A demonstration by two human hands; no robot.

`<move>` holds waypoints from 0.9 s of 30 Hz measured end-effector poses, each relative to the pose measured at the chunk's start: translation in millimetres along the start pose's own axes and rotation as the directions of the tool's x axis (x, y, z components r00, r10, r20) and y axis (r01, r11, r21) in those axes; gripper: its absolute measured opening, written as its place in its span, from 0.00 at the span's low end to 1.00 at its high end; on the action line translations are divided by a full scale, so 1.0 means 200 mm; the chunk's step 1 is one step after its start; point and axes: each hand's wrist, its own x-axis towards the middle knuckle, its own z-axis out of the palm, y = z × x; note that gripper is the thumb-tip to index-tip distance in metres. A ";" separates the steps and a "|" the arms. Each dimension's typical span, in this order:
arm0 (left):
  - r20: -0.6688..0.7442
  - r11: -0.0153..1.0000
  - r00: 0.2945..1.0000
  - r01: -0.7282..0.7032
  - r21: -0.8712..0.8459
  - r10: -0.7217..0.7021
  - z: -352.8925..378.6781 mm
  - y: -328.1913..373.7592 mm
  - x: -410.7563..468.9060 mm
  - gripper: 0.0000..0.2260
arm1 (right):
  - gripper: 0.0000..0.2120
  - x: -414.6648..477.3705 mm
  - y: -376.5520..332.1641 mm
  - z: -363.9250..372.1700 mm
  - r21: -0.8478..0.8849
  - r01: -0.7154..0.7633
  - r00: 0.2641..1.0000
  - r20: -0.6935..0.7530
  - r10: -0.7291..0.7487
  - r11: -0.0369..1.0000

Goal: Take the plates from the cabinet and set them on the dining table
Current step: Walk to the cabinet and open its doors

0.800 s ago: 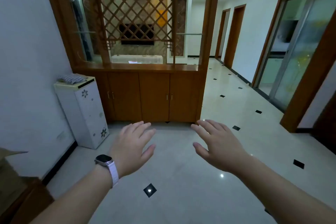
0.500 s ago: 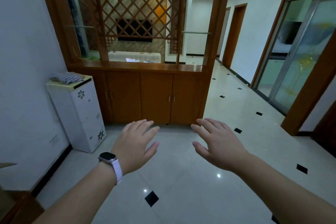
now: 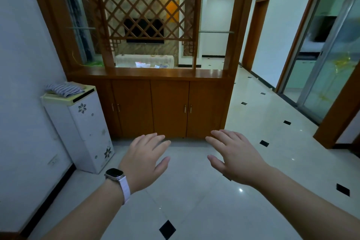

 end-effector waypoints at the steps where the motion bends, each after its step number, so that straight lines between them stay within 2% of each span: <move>1: 0.002 1.000 1.000 0.003 0.002 -0.003 0.03 -0.02 0.04 0.19 | 0.28 0.06 0.04 0.04 0.015 0.002 1.000 0.004 -0.002 1.000; 16: 0.041 0.996 0.999 -0.006 0.092 0.003 0.53 -0.20 1.12 0.21 | 0.25 0.91 0.85 0.42 0.046 0.008 0.996 -0.086 -0.004 0.999; 27: 0.081 0.999 0.997 0.004 0.036 -0.007 0.90 -0.45 1.51 0.20 | 0.26 1.38 1.06 0.64 0.067 0.003 0.998 -0.059 0.001 0.998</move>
